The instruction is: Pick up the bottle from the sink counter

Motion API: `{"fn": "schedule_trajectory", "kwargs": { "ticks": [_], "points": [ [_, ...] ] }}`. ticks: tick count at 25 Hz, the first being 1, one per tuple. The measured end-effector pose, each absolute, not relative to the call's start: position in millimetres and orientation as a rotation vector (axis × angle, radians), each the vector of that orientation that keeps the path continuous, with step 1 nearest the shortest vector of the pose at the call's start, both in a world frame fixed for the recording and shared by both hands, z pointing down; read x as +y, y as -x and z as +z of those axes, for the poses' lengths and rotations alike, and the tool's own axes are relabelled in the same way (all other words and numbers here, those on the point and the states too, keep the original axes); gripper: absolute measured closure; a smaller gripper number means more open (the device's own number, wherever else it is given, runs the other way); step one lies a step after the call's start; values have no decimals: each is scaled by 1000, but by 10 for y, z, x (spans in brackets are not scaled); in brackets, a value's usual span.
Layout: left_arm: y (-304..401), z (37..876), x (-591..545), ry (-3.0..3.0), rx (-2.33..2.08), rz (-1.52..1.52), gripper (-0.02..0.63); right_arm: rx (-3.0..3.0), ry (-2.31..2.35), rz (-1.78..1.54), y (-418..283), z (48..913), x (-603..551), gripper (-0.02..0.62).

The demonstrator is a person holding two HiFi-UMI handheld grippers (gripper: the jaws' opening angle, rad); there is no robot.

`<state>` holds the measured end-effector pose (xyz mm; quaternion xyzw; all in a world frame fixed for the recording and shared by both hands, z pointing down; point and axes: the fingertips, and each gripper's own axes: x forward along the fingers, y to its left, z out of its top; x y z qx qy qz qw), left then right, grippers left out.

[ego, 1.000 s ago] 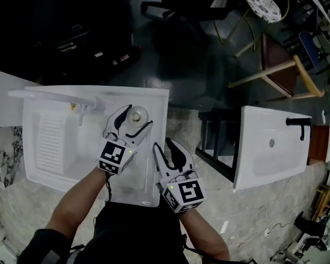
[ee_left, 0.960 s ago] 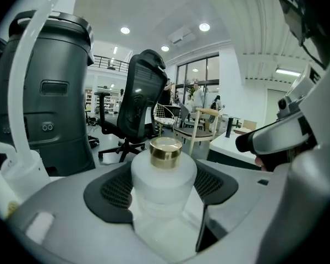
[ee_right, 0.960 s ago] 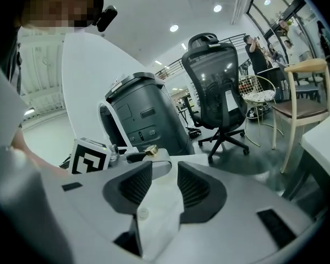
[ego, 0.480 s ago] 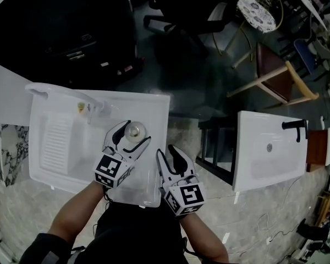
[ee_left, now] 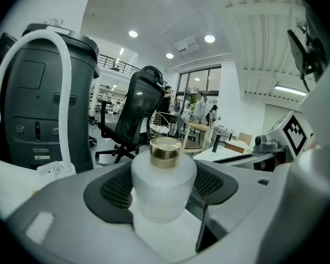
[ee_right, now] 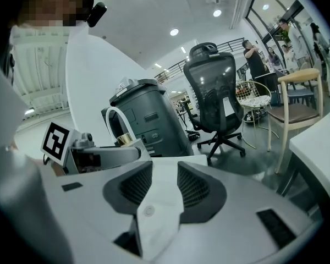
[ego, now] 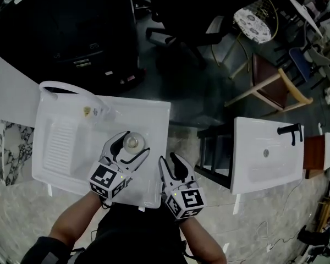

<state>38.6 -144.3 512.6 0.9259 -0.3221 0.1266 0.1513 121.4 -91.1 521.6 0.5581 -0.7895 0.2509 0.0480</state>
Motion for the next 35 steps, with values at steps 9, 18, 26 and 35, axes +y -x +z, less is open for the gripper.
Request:
{"fn": "schedule_trajectory", "kwargs": {
  "ticks": [9,18,26,35],
  "points": [
    [-320,4740,-1197,-2699,-919,337,270,-2421,-1669,748,-1145,5112,-795,453],
    [-326,4280,-979,-2757,-905,290,270,-2416,-1650,714,-1133,4971,-761,453],
    [-284,3951,-820,-2783,-905,253,270,-2484,-1649,672,-1052,4716,-706,580],
    [-176,3799,-609,-2759,-903,227,270,-2480,-1665,600,-1036,4589,-660,588]
  ]
}}
